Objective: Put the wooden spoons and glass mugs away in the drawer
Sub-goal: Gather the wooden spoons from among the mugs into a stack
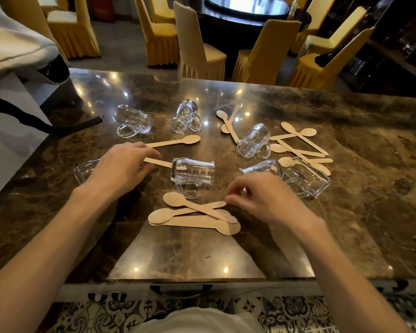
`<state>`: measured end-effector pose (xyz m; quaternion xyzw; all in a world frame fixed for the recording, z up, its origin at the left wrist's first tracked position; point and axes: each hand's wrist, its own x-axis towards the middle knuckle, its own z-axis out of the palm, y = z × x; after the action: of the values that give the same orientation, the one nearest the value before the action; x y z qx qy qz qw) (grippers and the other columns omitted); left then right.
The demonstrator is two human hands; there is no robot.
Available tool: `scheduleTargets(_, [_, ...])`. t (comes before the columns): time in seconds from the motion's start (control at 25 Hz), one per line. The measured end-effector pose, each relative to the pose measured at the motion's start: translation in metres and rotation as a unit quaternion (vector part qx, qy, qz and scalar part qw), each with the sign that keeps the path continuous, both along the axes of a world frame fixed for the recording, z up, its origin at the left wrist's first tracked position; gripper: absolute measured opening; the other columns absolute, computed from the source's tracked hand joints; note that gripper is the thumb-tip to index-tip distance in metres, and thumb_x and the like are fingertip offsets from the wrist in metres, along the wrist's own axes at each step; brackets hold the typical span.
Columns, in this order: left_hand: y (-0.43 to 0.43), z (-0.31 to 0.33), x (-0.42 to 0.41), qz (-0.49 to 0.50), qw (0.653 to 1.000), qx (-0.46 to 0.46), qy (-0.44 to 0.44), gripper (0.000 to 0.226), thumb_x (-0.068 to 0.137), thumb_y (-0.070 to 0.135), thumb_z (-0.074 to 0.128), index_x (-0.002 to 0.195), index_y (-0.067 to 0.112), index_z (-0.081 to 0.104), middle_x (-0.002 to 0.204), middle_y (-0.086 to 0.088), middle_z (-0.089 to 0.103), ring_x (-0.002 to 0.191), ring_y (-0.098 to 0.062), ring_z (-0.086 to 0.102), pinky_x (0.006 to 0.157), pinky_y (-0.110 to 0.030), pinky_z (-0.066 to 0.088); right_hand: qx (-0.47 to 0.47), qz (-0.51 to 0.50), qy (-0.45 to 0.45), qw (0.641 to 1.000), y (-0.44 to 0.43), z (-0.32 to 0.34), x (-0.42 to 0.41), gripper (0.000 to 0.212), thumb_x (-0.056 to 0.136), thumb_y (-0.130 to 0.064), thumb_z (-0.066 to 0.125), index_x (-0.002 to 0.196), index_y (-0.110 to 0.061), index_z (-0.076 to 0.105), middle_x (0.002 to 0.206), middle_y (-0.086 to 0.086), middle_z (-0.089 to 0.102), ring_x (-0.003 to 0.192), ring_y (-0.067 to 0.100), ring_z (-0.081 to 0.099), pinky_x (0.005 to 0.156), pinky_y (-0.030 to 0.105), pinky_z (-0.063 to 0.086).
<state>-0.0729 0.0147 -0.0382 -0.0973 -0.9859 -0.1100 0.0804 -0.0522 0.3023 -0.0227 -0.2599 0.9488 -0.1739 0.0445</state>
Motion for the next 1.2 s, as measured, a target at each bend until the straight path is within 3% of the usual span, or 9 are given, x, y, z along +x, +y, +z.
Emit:
scheduleTargets(0.08, [0.002,0.005,-0.008,0.004,1.000,-0.011,-0.015,0.029,0.085,0.023,0.064,0.113,0.030,0.065,0.118,0.005,0.063,0.106,-0.023,0.058,0.085,-0.041,0.048,-0.023,-0.036,0.008,0.999,0.012,0.015,-0.014,0.013,0.083,-0.039,0.065,0.091,-0.030,0.069,0.073,-0.025,0.054,0.065,-0.006,0.050,0.058,0.012,0.036])
scheduleTargets(0.24, [0.004,0.010,-0.025,-0.006,0.997,-0.039,-0.065,0.032,0.085,0.025,0.066,0.116,0.033,0.062,0.121,0.006,0.060,0.107,-0.022,0.058,0.085,-0.043,0.051,-0.074,-0.124,0.049,0.988,0.047,0.035,-0.052,0.007,0.082,-0.034,0.068,0.088,-0.031,0.070,0.072,-0.026,0.057,0.066,-0.003,0.055,0.057,0.013,0.038])
scheduleTargets(0.44, [0.003,0.006,-0.041,-0.015,0.989,-0.081,-0.125,0.035,0.083,0.030,0.067,0.117,0.036,0.061,0.121,0.007,0.059,0.110,-0.021,0.056,0.086,-0.040,0.051,-0.078,-0.292,0.053,0.952,0.108,0.029,-0.106,0.014,0.085,-0.025,0.067,0.096,-0.017,0.071,0.091,-0.001,0.065,0.079,0.010,0.057,0.059,0.019,0.044])
scheduleTargets(0.6, [-0.005,-0.009,-0.052,-0.001,0.985,-0.075,-0.155,0.034,0.082,0.033,0.068,0.114,0.040,0.062,0.117,0.009,0.060,0.107,-0.020,0.057,0.084,-0.040,0.051,-0.065,-0.392,0.026,0.917,0.146,0.011,-0.123,0.020,0.085,-0.024,0.068,0.103,-0.016,0.069,0.101,0.004,0.067,0.084,0.012,0.057,0.071,0.026,0.050])
scheduleTargets(1.0, [-0.004,-0.023,-0.054,-0.017,0.988,-0.026,-0.148,0.020,0.080,0.033,0.069,0.095,0.044,0.065,0.102,0.012,0.063,0.093,-0.022,0.062,0.079,-0.044,0.052,0.057,-0.336,-0.050,0.939,0.156,-0.023,-0.132,0.020,0.078,-0.036,0.073,0.094,-0.025,0.073,0.100,0.001,0.070,0.091,0.018,0.061,0.080,0.039,0.055])
scheduleTargets(1.2, [0.005,-0.019,-0.047,-0.011,0.990,-0.034,-0.136,0.020,0.086,0.032,0.062,0.106,0.034,0.062,0.112,0.008,0.060,0.097,-0.024,0.061,0.078,-0.040,0.051,0.068,-0.327,-0.034,0.942,0.149,-0.026,-0.134,0.018,0.076,-0.035,0.074,0.092,-0.025,0.073,0.096,0.002,0.070,0.087,0.018,0.062,0.077,0.038,0.055])
